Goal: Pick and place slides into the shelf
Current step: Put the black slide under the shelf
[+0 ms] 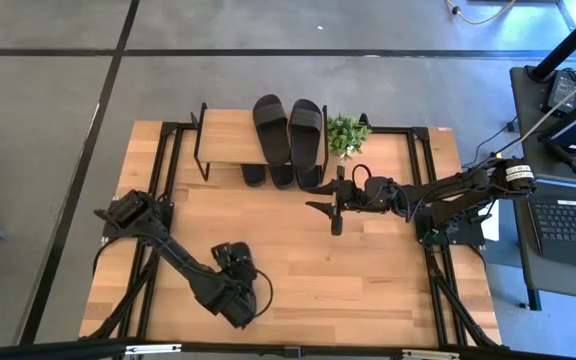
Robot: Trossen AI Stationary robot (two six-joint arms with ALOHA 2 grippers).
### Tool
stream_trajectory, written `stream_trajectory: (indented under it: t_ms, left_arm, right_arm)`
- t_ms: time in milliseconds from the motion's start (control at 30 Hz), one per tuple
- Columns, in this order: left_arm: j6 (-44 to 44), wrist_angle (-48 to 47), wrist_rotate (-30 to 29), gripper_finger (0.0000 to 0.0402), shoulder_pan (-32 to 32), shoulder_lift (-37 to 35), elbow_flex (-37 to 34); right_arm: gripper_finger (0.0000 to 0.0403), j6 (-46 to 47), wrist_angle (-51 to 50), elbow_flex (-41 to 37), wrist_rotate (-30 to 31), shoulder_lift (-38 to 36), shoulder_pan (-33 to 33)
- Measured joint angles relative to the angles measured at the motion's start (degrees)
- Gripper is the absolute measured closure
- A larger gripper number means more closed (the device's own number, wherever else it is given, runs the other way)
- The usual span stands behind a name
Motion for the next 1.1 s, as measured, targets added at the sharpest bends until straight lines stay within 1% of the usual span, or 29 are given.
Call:
stream_trajectory:
  t_ms: [133, 233, 333, 467, 533, 633, 800, 1000, 1033, 1100]
  left_arm:
    - [-0.2, 0.0, 0.0, 0.0138, 0.9, 0.0, 0.0]
    - [-2.4, 0.0, 0.4, 0.0138, 1.6, 0.0, 0.0]
    - [-3.3, -0.2, 2.6, 0.0139, 2.4, 0.0, 0.0]
    - [-2.8, -0.7, 3.6, 0.0154, 2.8, 0.0, 0.0]
    - [-1.8, -0.7, 3.6, 0.0173, 2.8, 0.0, 0.0]
    - [-1.0, -0.7, 3.6, 0.0211, 2.7, 0.0, 0.0]
    - [-0.1, -1.0, 3.8, 0.0285, 2.7, 0.0, 0.0]
    - [0.2, -1.4, 6.1, 0.0381, 2.4, -0.5, -0.1]
    - [0.2, -1.8, 6.3, 0.0390, 2.2, -0.9, -0.1]
    - [0.1, -3.6, 6.8, 0.0391, 1.9, -1.9, 0.0]
  right_arm:
    - [0.0247, 0.0, 0.0, 0.0, 0.0, 0.0, 0.0]
    - [0.0247, 0.0, 0.0, 0.0, 0.0, 0.0, 0.0]
    - [0.0247, 0.0, 0.0, 0.0, 0.0, 0.0, 0.0]
    - [0.0247, 0.0, -0.2, 0.0, 0.0, 0.0, 0.0]
    - [0.0247, 0.0, -0.2, 0.0, 0.0, 0.0, 0.0]
    - [0.0247, 0.0, -0.2, 0.0, 0.0, 0.0, 0.0]
    - [0.0247, 0.0, -0.3, 0.0, 0.0, 0.0, 0.0]
    - [0.0247, 0.0, -0.3, 0.0, 0.0, 0.0, 0.0]
    - [0.0247, -0.1, -0.3, 0.0, 0.0, 0.0, 0.0]
    - [0.0247, -0.1, -0.3, 0.0, 0.0, 0.0, 0.0]
